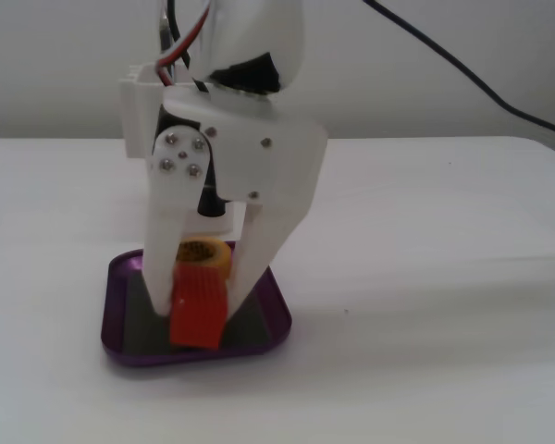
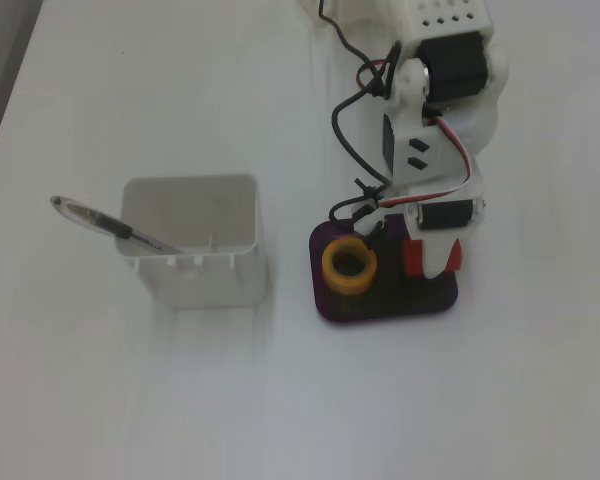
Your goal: Pick up the red cube and place it in the box.
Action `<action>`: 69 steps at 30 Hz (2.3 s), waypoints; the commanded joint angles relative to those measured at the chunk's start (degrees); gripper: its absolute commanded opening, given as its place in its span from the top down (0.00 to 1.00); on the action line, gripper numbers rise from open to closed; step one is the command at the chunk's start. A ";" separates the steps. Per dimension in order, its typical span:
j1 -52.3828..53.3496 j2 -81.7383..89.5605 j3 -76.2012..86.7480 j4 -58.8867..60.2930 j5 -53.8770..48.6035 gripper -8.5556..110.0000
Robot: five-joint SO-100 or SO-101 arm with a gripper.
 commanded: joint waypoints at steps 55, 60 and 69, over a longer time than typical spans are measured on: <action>1.93 1.41 -4.13 6.33 0.09 0.72; 1.93 3.87 -8.96 13.97 0.18 0.71; 4.04 28.39 -17.14 32.43 0.09 0.71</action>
